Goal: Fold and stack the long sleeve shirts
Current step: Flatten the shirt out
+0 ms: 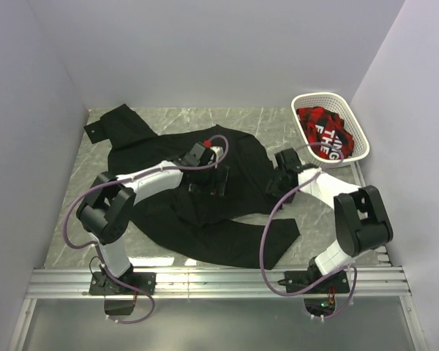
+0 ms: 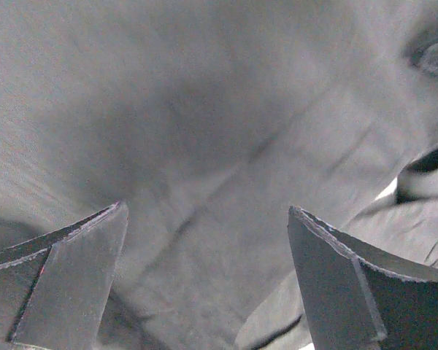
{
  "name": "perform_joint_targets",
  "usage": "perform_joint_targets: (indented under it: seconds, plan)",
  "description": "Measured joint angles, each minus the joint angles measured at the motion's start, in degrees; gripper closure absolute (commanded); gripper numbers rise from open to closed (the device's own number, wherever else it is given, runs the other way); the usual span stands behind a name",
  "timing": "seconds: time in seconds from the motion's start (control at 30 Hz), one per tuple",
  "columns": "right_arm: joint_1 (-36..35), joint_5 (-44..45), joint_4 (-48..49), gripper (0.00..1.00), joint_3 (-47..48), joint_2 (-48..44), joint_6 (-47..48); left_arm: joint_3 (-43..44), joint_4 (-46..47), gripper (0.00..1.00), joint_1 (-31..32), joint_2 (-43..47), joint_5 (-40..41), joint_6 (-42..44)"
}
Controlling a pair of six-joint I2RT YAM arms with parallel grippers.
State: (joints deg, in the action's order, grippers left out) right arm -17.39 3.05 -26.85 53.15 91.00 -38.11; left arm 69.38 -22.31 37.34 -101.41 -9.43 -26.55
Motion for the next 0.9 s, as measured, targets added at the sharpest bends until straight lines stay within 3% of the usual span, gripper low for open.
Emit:
perform_joint_targets:
  seconds: [0.2,0.5,0.7,0.9]
  plan:
    - [1.99,-4.26,0.15,0.43,-10.03,-6.73,-1.86,-6.6,-2.67,0.03,0.52,0.02,-1.62,-1.31]
    - [0.42,-13.66,-2.01,0.43,-14.21,-11.61,-0.04,-20.0,-3.98,0.04,-6.01,12.63,1.11,-6.14]
    - [-5.7,-17.22,-7.74,0.42,-11.41,-14.99,4.22,-21.35,-7.91,0.02,-8.5,18.16,6.19,-5.29]
    - [-3.34,-16.59,-2.21,0.42,0.46,-15.72,4.07,-17.09,-0.35,0.03,-4.24,21.11,5.55,-1.92]
